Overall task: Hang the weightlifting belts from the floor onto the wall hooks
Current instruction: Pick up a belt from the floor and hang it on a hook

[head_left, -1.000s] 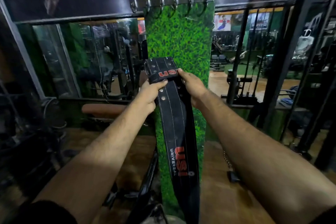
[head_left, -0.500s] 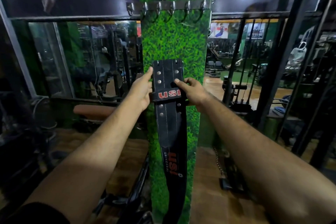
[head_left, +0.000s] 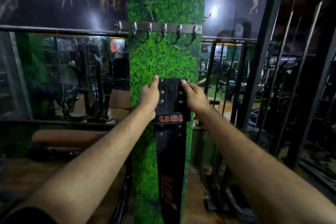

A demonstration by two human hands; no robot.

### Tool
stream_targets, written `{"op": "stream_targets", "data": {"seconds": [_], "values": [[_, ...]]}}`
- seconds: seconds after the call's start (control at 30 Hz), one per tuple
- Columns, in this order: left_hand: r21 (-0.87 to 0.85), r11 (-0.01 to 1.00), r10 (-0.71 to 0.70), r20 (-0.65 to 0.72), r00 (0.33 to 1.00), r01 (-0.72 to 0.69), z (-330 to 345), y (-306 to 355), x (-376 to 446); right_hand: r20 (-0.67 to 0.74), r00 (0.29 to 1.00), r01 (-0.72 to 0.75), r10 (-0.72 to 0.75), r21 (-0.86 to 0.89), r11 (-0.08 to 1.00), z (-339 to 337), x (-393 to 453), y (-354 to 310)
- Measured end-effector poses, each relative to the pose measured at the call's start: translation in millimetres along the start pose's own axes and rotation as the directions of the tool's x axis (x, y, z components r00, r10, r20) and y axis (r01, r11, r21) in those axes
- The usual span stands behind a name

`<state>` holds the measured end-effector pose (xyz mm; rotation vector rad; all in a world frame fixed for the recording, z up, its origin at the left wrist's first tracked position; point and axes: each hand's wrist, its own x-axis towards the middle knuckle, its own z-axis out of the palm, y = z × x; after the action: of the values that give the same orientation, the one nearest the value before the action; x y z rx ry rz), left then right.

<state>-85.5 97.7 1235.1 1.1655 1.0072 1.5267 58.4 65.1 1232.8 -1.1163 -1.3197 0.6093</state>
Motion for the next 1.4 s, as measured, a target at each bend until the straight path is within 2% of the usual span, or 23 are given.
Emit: {"op": "stream_targets", "data": {"seconds": [0.17, 0.27, 0.37, 0.5, 0.73, 0.83, 0.93, 1.07, 1.13, 1.27, 1.4], "values": [[0.036, 0.991, 0.121, 0.12, 0.985, -0.126, 27, 11, 19, -0.124, 0.981, 0.119, -0.148, -0.214, 0.969, -13, 26, -4], [-0.036, 0.985, 0.171, 0.139, 0.975, -0.168, 43, 22, 28, -0.179, 0.952, 0.209, -0.25, -0.221, 0.953, -23, 35, -16], [-0.117, 0.973, 0.215, 0.118, 0.969, -0.201, 63, 42, 33, -0.215, 0.932, 0.251, -0.292, -0.199, 0.947, -34, 50, -25], [-0.094, 0.965, 0.253, 0.082, 0.964, -0.245, 89, 73, 42, -0.276, 0.905, 0.278, -0.322, -0.189, 0.942, -45, 73, -41], [0.045, 0.966, 0.246, 0.154, 0.957, -0.256, 121, 104, 65, -0.32, 0.908, 0.212, -0.271, -0.206, 0.955, -65, 115, -55], [0.124, 0.952, 0.263, 0.138, 0.955, -0.28, 128, 107, 75, -0.289, 0.923, 0.202, -0.255, -0.2, 0.959, -71, 134, -57], [0.129, 0.949, 0.277, 0.101, 0.955, -0.289, 133, 109, 90, -0.264, 0.939, 0.176, -0.222, -0.187, 0.966, -75, 159, -56], [0.192, 0.945, 0.252, 0.085, 0.964, -0.264, 135, 98, 112, -0.213, 0.97, 0.091, -0.113, -0.108, 0.99, -75, 175, -43], [0.198, 0.942, 0.26, 0.085, 0.962, -0.272, 133, 80, 119, -0.193, 0.976, 0.09, -0.104, -0.081, 0.993, -73, 174, -25], [0.171, 0.916, 0.353, 0.083, 0.932, -0.362, 130, 60, 115, -0.237, 0.966, 0.116, -0.108, 0.022, 0.993, -70, 160, -9], [0.058, 0.953, 0.28, 0.205, 0.938, -0.297, 120, 39, 106, -0.256, 0.964, 0.119, -0.067, 0.193, 0.974, -71, 136, 10]]}}
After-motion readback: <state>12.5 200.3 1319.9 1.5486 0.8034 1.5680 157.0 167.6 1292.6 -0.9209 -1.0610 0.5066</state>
